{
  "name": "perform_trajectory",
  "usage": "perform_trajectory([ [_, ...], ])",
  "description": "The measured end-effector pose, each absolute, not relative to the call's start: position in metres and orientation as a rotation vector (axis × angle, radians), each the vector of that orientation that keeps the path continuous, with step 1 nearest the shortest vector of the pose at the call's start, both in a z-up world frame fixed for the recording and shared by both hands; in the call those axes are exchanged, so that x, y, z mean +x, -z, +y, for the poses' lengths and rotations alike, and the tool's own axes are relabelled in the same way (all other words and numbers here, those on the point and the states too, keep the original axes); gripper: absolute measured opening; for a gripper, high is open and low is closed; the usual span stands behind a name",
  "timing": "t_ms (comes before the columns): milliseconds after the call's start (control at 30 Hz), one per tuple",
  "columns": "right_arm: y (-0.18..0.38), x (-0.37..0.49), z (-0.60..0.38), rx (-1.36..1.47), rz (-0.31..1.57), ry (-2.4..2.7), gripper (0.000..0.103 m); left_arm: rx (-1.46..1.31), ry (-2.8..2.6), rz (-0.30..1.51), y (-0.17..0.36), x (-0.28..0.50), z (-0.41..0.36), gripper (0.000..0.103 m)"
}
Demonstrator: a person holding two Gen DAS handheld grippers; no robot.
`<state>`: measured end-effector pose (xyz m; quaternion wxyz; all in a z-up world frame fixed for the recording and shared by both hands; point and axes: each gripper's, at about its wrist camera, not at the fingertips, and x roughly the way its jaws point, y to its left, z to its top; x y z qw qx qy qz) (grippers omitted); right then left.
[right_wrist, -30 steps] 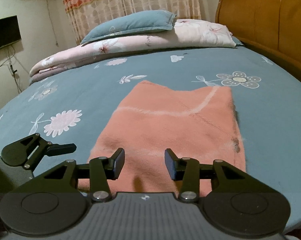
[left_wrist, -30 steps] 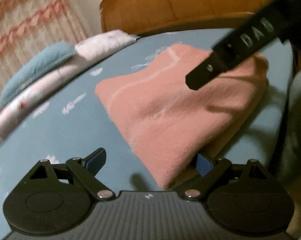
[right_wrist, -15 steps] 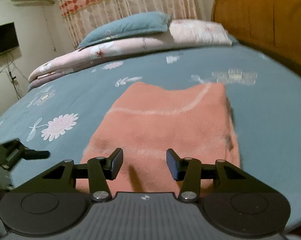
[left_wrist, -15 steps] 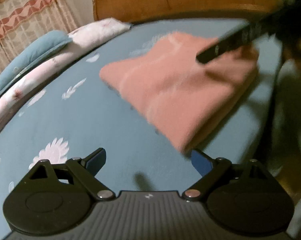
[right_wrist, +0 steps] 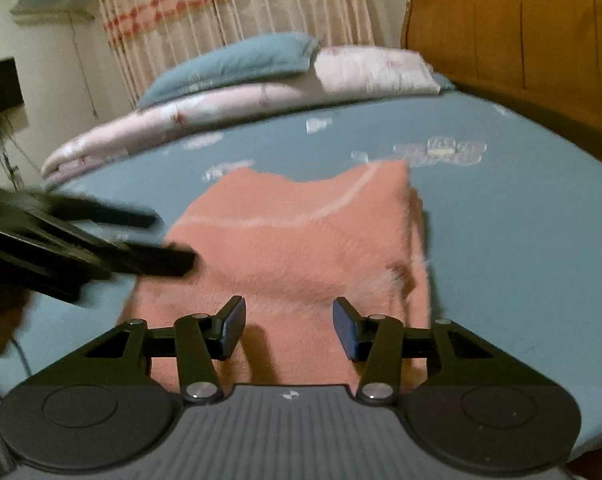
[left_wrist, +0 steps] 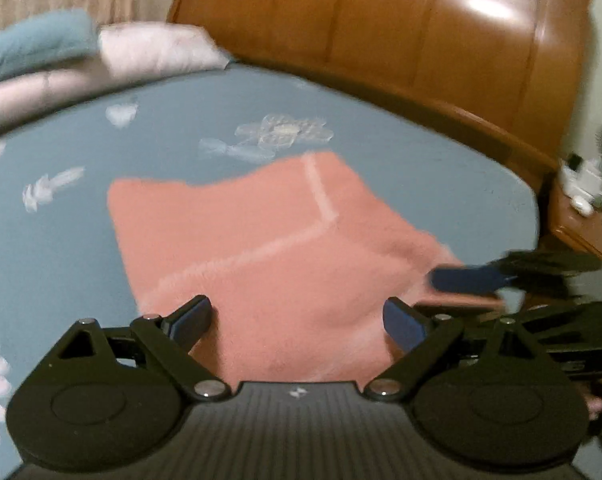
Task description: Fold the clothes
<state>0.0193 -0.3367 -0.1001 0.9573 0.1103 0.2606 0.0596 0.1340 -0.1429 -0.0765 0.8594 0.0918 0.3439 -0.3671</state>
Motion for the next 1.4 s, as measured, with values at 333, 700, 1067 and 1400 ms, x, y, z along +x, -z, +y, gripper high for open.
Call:
perform_trajectory([
  [333,0.116,0.009,-0.359,0.274,0.431,-0.214,0.062,0.101,0.809,0.763,0.051,0.154,-0.162,0.097],
  [700,0.123,0.003,-0.368,0.320,0.362,-0.267,0.070,0.070,0.901,0.892,0.063,0.186,-0.237,0.097],
  [1067,0.127,0.001,-0.376,0.355,0.355,-0.295,0.074,0.115,0.922,0.895,0.057,0.199,-0.277,0.097],
  [1400,0.127,0.001,-0.380,0.381,0.352,-0.320,0.080,0.095,0.920,0.979,0.077,0.235,-0.311,0.098],
])
